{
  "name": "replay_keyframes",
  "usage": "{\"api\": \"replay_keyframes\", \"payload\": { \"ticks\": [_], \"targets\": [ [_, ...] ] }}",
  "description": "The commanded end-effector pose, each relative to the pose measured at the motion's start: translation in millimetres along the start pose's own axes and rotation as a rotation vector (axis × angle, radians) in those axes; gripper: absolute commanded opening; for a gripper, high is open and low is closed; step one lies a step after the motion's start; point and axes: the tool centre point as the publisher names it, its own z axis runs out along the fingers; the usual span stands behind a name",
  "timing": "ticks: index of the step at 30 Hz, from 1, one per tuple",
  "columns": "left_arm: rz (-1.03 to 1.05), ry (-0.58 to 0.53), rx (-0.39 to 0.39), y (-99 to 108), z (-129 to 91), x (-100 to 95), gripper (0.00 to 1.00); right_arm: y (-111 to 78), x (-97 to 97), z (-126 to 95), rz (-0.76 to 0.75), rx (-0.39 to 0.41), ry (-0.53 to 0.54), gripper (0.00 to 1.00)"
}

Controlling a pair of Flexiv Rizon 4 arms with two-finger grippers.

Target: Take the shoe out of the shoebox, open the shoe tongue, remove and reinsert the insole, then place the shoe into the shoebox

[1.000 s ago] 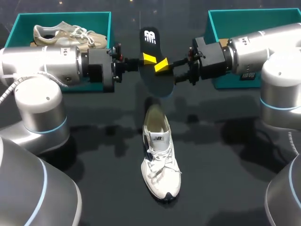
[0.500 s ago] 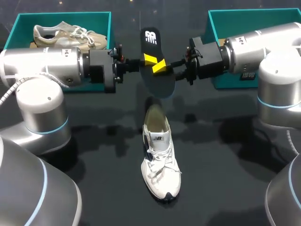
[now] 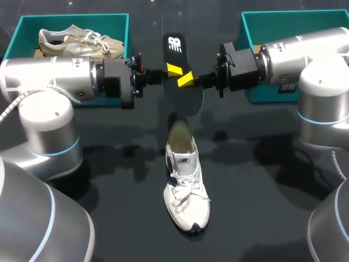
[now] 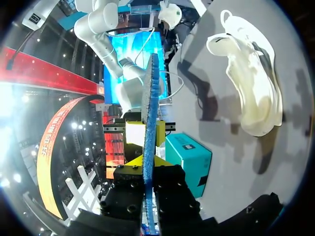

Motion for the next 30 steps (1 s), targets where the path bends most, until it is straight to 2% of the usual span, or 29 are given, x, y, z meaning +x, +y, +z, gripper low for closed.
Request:
{"api": "replay_keyframes", "payload": {
  "ticks": [1,7,11,12,28,30],
  "targets": [
    [-0.01,0.001,-0.002,-3,-4,-3.3,1.0,-0.9,-4.1,-2,-0.005,-0.008,0.005,0.0],
    [-0.037,0.022,0.008,-9,-28,-11.3,1.0,-1.7,-6.6,-12,-0.012,-0.028,0.004,0.0],
    [-0.007,0.068,-0.015,-10,-50,-11.1,1.0,-1.1,-11.0,-21,-0.029,-0.028,0.025,0.0],
    [-0.007,0.068,-0.015,-10,-50,-11.1,1.0,-0.9,-12.2,-24,-0.045,-0.018,0.049,0.0],
    [-0.007,0.068,-0.015,-10,-50,-11.1,1.0,-0.9,-12.2,-24,-0.045,-0.018,0.049,0.0],
    [-0.056,0.091,-0.055,-17,-55,-8.9,1.0,-1.8,-12.8,-25,-0.075,-0.023,0.03,0.0]
  ]
}}
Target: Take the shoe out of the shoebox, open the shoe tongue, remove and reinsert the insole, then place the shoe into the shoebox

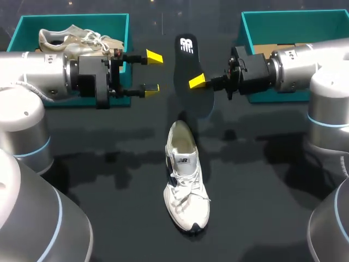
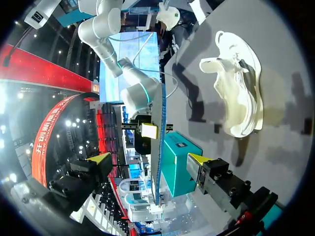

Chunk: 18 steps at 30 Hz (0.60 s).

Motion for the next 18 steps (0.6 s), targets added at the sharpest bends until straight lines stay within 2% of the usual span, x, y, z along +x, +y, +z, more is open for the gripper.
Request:
{"api": "replay_keyframes", "payload": {
  "ticks": [1,3,7,10,12,13,18],
  "targets": [
    [-0.097,0.051,-0.073,-9,-6,3.7,1.0,-3.4,0.4,-2,-0.057,-0.005,-0.02,0.0],
    [-0.149,0.065,-0.107,-14,-16,7.7,1.0,-6.5,0.0,-4,-0.084,-0.004,-0.037,0.0],
    [-0.317,0.199,-0.193,-26,-31,19.7,1.0,-9.6,-5.3,-15,-0.115,-0.022,-0.055,0.0],
    [-0.421,0.251,-0.215,-38,-42,22.7,1.0,-10.9,-8.3,-23,-0.153,-0.034,-0.039,0.0],
    [-0.437,0.249,-0.245,-46,-49,20.0,1.0,-10.9,-9.8,-25,-0.169,-0.034,-0.036,0.0],
    [-0.437,0.249,-0.245,-46,-49,20.0,1.0,-10.6,-11.4,-26,-0.165,-0.013,-0.046,0.0],
    [-0.437,0.249,-0.245,-46,-49,20.0,1.0,-10.6,-11.4,-26,-0.165,-0.013,-0.046,0.0]
  ]
}}
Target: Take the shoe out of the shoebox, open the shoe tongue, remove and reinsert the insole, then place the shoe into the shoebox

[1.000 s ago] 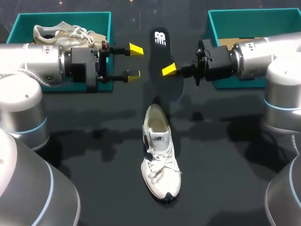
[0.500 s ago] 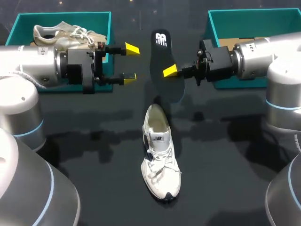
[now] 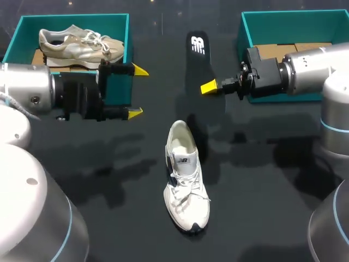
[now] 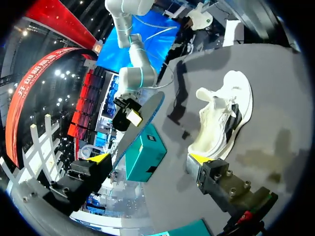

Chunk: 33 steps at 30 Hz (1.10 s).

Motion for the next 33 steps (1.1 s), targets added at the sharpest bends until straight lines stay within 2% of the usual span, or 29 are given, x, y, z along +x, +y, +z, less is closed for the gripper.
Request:
{"api": "replay_keyframes", "payload": {
  "ticks": [1,6,10,11,17,18,19,20,33],
  "targets": [
    [-0.004,0.043,-0.062,-14,-10,-1.8,1.0,0.6,1.1,-1,0.0,0.002,-0.003,0.0],
    [-0.004,0.043,-0.062,-14,-10,-1.8,1.0,0.6,1.1,-1,0.0,0.002,-0.003,0.0],
    [-0.173,0.13,-0.083,-9,-5,8.3,1.0,-2.6,-3.0,4,-0.057,-0.043,0.001,0.0],
    [-0.23,0.167,-0.111,-7,-5,11.1,1.0,-2.5,-4.2,5,-0.074,-0.066,-0.003,0.0],
    [-0.453,0.295,-0.165,-3,-13,36.7,1.0,2.5,-14.7,16,-0.151,-0.122,-0.02,0.0],
    [-0.521,0.332,-0.186,-2,-13,40.9,1.0,3.7,-17.4,19,-0.165,-0.126,-0.031,0.0],
    [-0.604,0.388,-0.25,1,-12,44.2,1.0,5.2,-20.7,20,-0.17,-0.128,-0.035,0.0],
    [-0.576,0.402,-0.314,2,-12,48.0,1.0,6.4,-23.8,22,-0.164,-0.124,-0.064,0.0],
    [-0.587,0.425,-0.323,4,-8,51.4,1.0,6.7,-27.0,23,-0.161,-0.131,-0.062,0.0]
  ]
}}
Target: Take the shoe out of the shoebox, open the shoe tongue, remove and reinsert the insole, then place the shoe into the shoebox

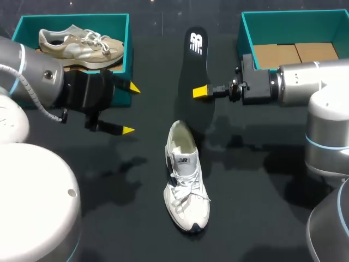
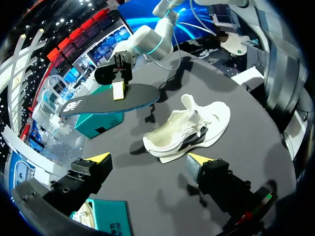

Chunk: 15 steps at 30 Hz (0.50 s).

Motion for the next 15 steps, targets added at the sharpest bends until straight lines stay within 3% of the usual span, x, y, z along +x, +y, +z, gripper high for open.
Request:
{"api": "replay_keyframes", "payload": {
  "ticks": [1,8,11,15],
  "targets": [
    [-0.052,0.097,-0.09,1,11,-3.7,1.0,-1.3,-5.5,3,0.002,-0.014,0.022,0.0],
    [-0.181,0.201,-0.095,10,16,10.4,1.0,-6.0,-19.2,8,-0.059,-0.06,0.057,0.0],
    [-0.245,0.289,-0.166,16,17,14.7,1.0,-9.8,-20.9,10,-0.114,-0.053,0.06,0.0],
    [-0.245,0.289,-0.166,16,17,14.7,1.0,-9.8,-20.9,10,-0.114,-0.053,0.06,0.0]
  ]
}}
